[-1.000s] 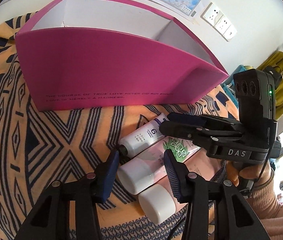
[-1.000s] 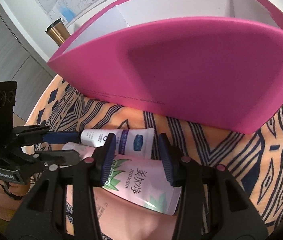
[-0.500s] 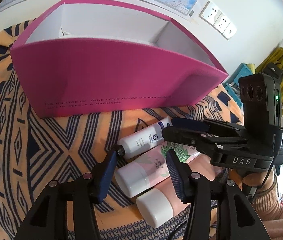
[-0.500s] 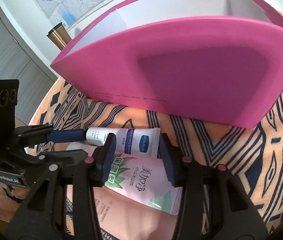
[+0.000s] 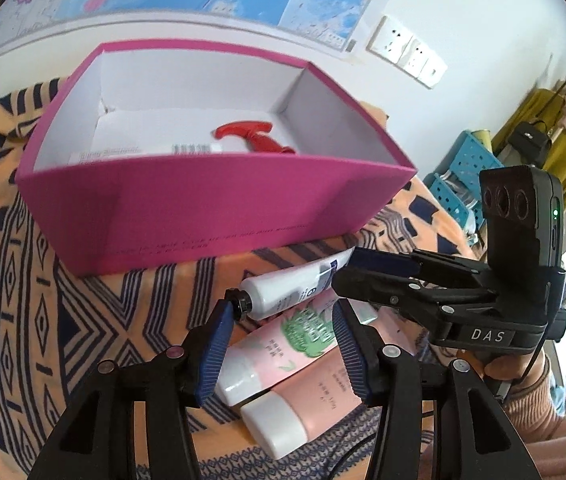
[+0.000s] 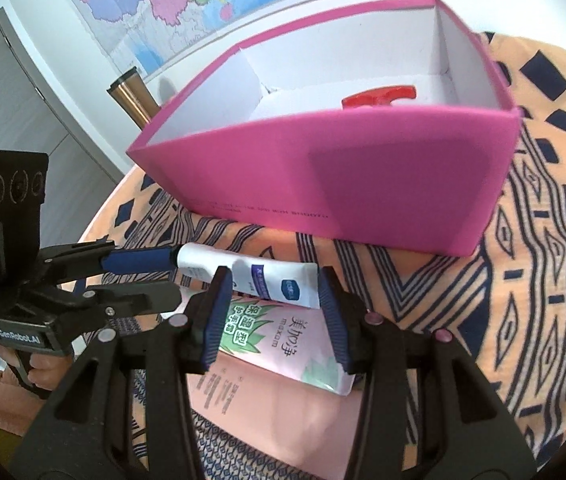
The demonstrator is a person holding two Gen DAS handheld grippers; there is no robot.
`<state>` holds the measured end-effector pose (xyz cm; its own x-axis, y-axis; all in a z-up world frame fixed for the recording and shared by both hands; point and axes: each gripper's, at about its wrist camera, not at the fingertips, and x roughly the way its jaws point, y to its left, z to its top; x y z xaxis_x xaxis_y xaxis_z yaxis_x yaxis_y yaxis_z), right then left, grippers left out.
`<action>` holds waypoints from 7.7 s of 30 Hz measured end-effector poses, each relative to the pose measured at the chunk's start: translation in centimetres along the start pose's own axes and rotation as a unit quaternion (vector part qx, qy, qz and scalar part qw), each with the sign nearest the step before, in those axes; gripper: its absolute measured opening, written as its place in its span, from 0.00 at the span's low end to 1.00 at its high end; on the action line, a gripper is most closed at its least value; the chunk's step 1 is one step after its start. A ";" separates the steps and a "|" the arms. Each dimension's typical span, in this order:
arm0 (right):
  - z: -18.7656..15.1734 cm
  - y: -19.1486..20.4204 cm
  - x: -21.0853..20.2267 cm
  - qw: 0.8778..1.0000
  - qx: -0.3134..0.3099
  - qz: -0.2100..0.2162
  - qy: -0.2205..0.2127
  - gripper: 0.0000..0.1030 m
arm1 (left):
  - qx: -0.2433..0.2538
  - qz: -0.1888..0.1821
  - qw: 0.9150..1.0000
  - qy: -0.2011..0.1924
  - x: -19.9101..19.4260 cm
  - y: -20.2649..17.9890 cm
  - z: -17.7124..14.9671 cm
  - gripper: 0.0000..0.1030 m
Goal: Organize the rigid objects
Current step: 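Grasp the white lotion tube with the right gripper, then lift the tube and carry it over the magenta box, then lower the tube into the magenta box beside the red tool, then move the right gripper to the pink tube with green leaf print, then grasp the pink leaf-print tube across its middle with the right gripper, then lift the leaf-print tube and carry it over the magenta box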
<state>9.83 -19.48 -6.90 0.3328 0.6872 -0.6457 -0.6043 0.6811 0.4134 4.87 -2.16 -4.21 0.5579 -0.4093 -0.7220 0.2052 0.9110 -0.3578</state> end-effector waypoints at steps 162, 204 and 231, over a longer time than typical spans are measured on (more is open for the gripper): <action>-3.6 -3.8 -0.8 0.997 0.076 -0.004 0.018 0.47 | -0.009 0.037 0.999 0.021 0.2 0.6 -3.2 0.66; -3.4 -2.6 -0.5 0.998 0.056 -0.014 0.010 0.47 | -0.013 0.018 0.999 0.029 0.2 0.3 -3.0 0.52; -2.8 -2.2 -4.0 0.997 0.051 -0.040 -0.035 0.47 | 0.023 0.020 1.000 0.004 -0.5 -2.4 -1.0 0.53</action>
<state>7.84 -24.39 -7.02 0.4286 0.6437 -0.6340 -0.4990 0.7536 0.4279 3.30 -4.18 -3.56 0.5596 -0.3723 -0.7405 0.2198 0.9281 -0.3005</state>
